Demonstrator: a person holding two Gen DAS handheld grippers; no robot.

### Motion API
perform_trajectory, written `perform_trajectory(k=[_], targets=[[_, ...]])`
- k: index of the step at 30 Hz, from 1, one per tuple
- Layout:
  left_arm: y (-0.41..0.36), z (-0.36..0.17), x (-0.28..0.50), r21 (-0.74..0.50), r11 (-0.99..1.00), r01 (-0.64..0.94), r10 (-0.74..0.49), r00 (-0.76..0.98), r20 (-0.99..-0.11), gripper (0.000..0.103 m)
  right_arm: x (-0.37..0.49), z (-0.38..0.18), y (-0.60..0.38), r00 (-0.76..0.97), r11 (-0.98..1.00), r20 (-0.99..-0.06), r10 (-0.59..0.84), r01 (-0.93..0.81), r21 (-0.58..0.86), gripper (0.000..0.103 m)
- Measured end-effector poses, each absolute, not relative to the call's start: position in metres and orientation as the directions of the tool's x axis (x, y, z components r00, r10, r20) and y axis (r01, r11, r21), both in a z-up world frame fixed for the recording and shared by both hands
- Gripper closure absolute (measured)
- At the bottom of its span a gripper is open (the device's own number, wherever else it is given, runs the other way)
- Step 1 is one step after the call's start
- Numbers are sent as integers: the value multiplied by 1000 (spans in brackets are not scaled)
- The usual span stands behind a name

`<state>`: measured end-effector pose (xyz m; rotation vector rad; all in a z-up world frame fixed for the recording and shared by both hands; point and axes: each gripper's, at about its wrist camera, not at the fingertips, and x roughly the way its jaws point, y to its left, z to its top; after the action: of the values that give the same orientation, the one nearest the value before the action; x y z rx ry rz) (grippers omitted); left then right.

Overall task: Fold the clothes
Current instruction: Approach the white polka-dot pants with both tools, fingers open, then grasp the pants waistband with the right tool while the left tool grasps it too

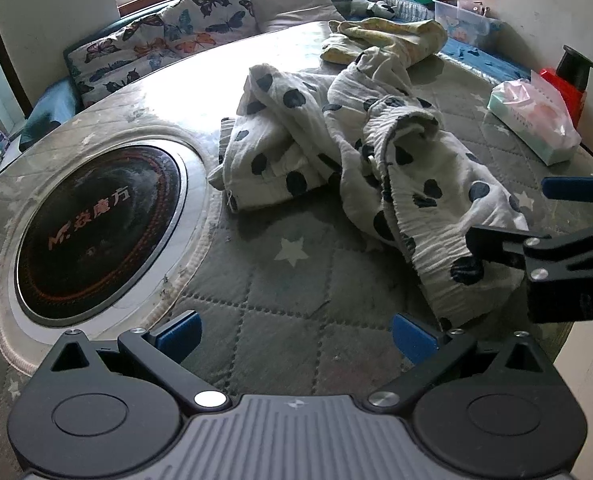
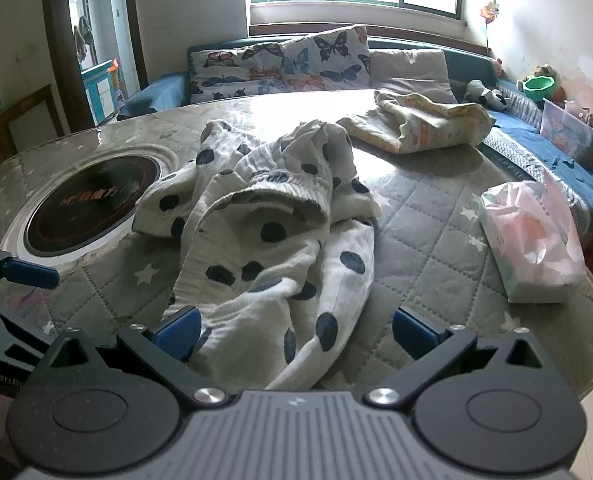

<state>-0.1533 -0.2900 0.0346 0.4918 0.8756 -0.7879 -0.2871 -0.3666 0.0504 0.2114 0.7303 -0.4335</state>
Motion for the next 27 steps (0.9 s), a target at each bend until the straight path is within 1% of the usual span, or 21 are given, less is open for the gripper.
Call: perform_trajectory(k=[7, 9, 12, 15, 27], targets=[[-296, 33, -152, 63, 620, 782, -401, 385, -832, 0, -282, 52, -374, 665, 893, -682, -306, 448, 36, 1], [-297, 34, -152, 60, 620, 783, -402, 382, -832, 0, -280, 53, -376, 665, 895, -681, -307, 445, 32, 4], [-300, 34, -151, 59, 621, 782, -401, 381, -833, 0, -276, 54, -380, 666, 898, -680, -308, 440, 24, 4], [-302, 34, -150, 55, 618, 784, -402, 376, -835, 0, -273, 56, -383, 666, 901, -678, -310, 435, 16, 8], [-309, 36, -150, 25, 605, 796, -425, 350, -835, 0, -254, 61, -394, 669, 914, -672, -319, 404, -31, 17]])
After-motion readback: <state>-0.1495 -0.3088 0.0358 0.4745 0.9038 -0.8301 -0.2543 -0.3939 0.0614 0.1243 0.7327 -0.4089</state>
